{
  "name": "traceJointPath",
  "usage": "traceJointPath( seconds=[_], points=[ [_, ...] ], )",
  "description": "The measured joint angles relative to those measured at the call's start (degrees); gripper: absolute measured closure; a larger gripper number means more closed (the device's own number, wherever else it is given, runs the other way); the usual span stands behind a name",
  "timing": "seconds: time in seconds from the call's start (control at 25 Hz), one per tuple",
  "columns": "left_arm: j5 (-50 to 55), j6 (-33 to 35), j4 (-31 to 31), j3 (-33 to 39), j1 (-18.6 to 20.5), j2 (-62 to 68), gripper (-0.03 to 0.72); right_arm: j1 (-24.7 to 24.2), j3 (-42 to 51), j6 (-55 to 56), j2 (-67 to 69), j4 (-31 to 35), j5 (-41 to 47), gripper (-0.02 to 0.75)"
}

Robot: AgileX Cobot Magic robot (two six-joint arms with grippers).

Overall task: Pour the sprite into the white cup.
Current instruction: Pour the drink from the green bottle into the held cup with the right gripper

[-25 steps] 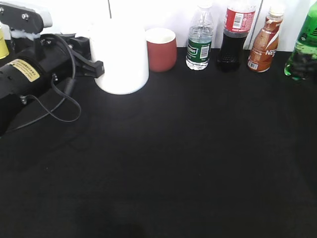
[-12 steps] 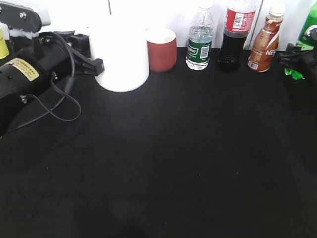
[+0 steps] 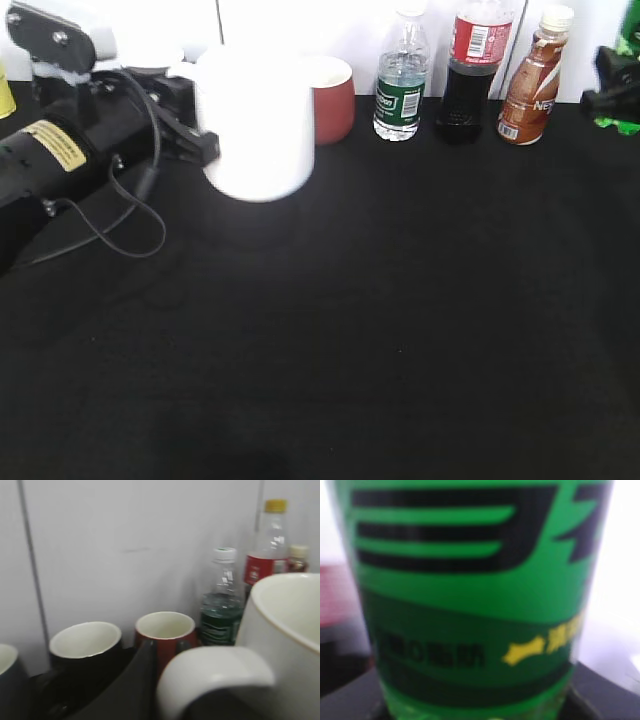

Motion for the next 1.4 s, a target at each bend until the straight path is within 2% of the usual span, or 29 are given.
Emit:
traceJointPath(
  seconds=[0.08, 0.16, 0.28, 0.44, 0.52, 0.68, 1.0, 1.08, 1.4],
  points=[
    [0.0, -0.3, 2.3, 0.0, 0.0, 0.0, 0.61, 2.9, 2.7, 0.7, -5.2, -4.2, 3.3, 0.339],
    [-0.1, -0.7, 3.3, 0.0, 0.0, 0.9, 0.61, 8.6, 2.7, -2.3, -6.9, -7.6, 8.1, 0.339],
    [0.1, -0.9, 3.4, 0.0, 0.0, 2.7, 0.61, 17.1, 0.8, -12.9, -6.9, -8.4, 19.0, 0.34],
    [0.1, -1.0, 3.8, 0.0, 0.0, 3.9, 0.61, 23.5, -4.8, -32.8, -7.0, -8.4, 31.0, 0.34],
    [0.5, -1.0, 2.8, 0.0, 0.0, 4.0, 0.61, 23.7, -5.8, -43.2, -7.0, -8.1, 31.8, 0.34],
    [3.3, -1.0, 0.7, 0.0, 0.0, 4.0, 0.61, 23.7, -6.6, -59.2, -7.0, -3.2, 31.9, 0.341],
    [7.7, -1.1, 3.2, 0.0, 0.0, 4.0, 0.61, 23.7, -6.7, -71.1, -7.0, -3.0, 31.2, 0.341],
    [8.6, -1.1, 3.3, 0.0, 0.0, 4.0, 0.61, 23.7, -6.8, -73.6, -7.0, -1.2, 30.9, 0.341],
    [10.8, -1.1, 3.6, 0.0, 0.0, 4.0, 0.61, 23.7, -6.8, -77.6, -7.0, -0.6, 30.3, 0.342]
  ],
)
